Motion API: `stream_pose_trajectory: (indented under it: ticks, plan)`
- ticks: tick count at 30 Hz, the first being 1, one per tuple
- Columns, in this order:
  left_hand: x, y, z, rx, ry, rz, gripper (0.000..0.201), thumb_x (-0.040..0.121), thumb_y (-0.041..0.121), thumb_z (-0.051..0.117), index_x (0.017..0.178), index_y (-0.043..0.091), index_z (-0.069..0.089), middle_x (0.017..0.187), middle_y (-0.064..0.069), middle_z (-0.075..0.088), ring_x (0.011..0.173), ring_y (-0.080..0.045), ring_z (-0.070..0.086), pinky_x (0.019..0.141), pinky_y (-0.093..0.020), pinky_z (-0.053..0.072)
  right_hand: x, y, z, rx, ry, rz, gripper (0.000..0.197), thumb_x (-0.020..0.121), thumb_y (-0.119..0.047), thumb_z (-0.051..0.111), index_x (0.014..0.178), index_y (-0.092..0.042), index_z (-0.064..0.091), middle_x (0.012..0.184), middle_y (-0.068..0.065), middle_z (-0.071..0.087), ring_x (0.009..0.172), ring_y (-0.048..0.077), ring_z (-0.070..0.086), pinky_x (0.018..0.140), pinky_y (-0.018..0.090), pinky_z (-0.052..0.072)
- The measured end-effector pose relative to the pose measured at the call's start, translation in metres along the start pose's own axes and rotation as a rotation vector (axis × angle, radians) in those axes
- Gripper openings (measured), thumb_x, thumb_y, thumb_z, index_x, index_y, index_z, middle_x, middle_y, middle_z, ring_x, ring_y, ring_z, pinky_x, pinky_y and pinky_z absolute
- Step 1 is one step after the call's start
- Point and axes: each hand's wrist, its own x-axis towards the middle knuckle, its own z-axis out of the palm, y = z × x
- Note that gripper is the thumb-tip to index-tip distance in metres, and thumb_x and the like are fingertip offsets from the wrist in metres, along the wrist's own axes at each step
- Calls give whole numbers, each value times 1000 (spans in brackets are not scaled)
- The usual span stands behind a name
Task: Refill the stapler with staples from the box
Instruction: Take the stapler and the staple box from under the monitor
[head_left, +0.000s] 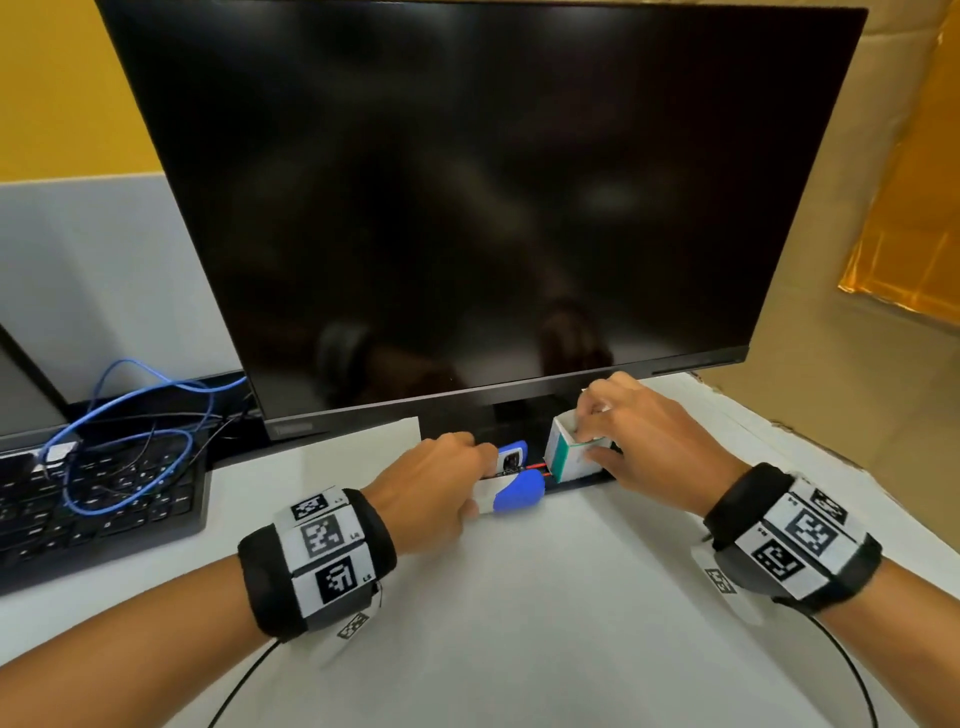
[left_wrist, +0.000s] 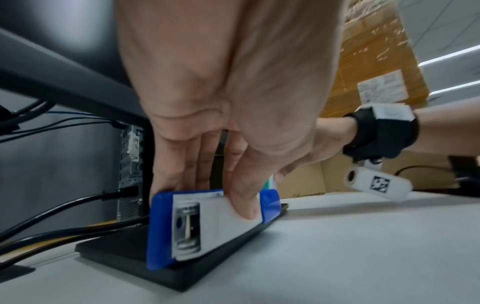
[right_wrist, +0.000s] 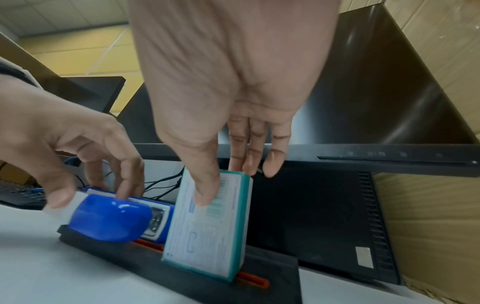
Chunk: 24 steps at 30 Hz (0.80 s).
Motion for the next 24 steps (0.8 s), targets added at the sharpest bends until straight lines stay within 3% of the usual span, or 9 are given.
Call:
stream_pose_trajectory:
  ticks: [7,13,18,21,24]
  plan:
    - [-53,1,2,20,-105,18,40,91,19,65,128,23,50,126,-2,54,103,-20,56,87,-31,53,-27,-26,-15,9,-137,-97,30,90,-33,62,119,-31,68,150,-8,40,128,17,47,89,20,44]
    - [-92,-9,7,8,-151,-5,34,93,23,62,124,28,49,123,5,50,102,-17,55,90,-36,52,-46,-47,-8,47,-184,-186,27,91,-35,59,116,-32,69,136,-11,52,116,15,55,67,8,32]
    - [-105,-17,5,14,-139,-38,34,91,28,64,121,31,48,119,9,48,96,-13,53,84,-30,51,-51,-53,-4,138,-149,-197,24,88,-36,62,109,-31,73,128,-12,60,110,14,57,71,9,41]
    - [-107,-19,5,3,-142,-45,34,91,31,64,121,32,48,121,11,50,93,-12,49,81,-24,49,-49,-54,-4,156,-156,-175,24,87,-40,63,106,-30,74,125,-12,63,101,13,61,62,3,36]
    - [-107,-19,7,-19,-162,-48,36,91,32,65,122,32,47,125,10,52,100,-13,51,86,-26,50,-48,-56,-6,178,-167,-162,24,85,-41,67,104,-28,74,124,-12,64,98,10,60,62,2,36]
